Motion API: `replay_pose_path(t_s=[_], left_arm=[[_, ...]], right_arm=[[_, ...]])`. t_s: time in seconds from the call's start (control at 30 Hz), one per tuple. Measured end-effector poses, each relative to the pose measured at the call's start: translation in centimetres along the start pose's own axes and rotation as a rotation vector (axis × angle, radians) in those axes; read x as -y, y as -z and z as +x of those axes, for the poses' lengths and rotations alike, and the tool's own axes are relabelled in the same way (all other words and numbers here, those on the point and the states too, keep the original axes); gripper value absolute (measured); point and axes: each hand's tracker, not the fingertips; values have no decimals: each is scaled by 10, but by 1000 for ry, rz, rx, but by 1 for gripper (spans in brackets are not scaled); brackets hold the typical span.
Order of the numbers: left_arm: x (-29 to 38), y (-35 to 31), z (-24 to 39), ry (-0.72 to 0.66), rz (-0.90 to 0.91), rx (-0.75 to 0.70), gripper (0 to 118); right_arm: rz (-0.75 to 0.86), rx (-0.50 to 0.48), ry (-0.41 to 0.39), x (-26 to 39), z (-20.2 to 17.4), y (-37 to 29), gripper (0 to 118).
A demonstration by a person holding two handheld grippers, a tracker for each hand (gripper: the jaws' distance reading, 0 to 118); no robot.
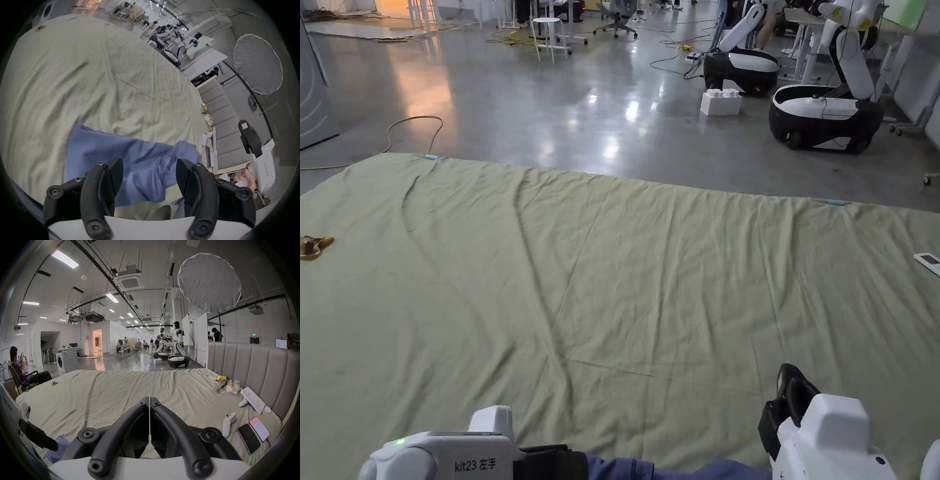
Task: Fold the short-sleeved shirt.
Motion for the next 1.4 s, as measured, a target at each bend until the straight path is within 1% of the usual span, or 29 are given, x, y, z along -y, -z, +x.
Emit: replay_pose_path(t_s=[0.03, 0.07, 0.1, 0.17, 0.23, 0.33, 0.4, 0.5, 0.63, 0.7, 0.77, 0.8, 0.83, 0.93, 0.97, 1.1, 1.2, 1.3, 1.4], left_arm=[[1, 4, 0, 7, 1, -23, 52], [2, 9, 0, 3, -15, -45, 48], [6, 15, 7, -1, -30, -55, 48], [13, 28, 11, 2, -56, -49, 23], [19, 43, 18, 12, -106, -46, 22], [36, 67, 36, 99, -199, -82, 16], [46, 78, 48, 144, -218, -71, 16], [53, 89, 60, 160, -218, -67, 16], [50, 106, 63, 138, -190, -67, 16], [48, 108, 61, 95, -163, -54, 16], [46, 105, 57, 83, -160, -41, 17], [45, 101, 55, 84, -164, -33, 18], [44, 94, 52, 86, -164, -25, 22], [33, 62, 32, 84, -129, 12, 65], [29, 51, 23, 76, -110, 20, 71], [6, 4, -35, 3, -17, 20, 71], [-3, -16, -75, -35, 22, 3, 75], [-4, -15, -111, -83, -8, 33, 76], [1, -5, -142, -181, -71, 112, 76]], right_arm=[[-2, -2, 0, 1, -1, 0, 2], [-5, -7, 0, 2, -2, 1, 2], [-8, -9, 2, 3, -2, 2, 2], [-15, -11, 6, 5, -3, 2, 2], [-20, -11, 8, 6, -2, 2, 2], [-27, -9, 0, 8, -1, 1, 2], [-31, -6, -5, 9, 1, 1, 2], [-35, -2, -14, 11, 3, 0, 2], [-45, 2, -13, 12, 5, 0, 2], [-49, 3, -11, 13, 6, 1, 2], [-51, 6, -11, 14, 8, 1, 2], [-52, 6, -12, 14, 8, 1, 2], [-52, 4, -12, 13, 9, 1, 2], [-50, 0, -17, 10, 9, 1, 2], [-48, -2, -17, 9, 9, 1, 2], [-43, -13, -14, 6, 8, 4, 2], [-43, -23, -5, 5, 3, 8, 2], [-48, -33, 3, 5, -1, 12, 2], [-51, -43, -4, 5, -5, 14, 2]])
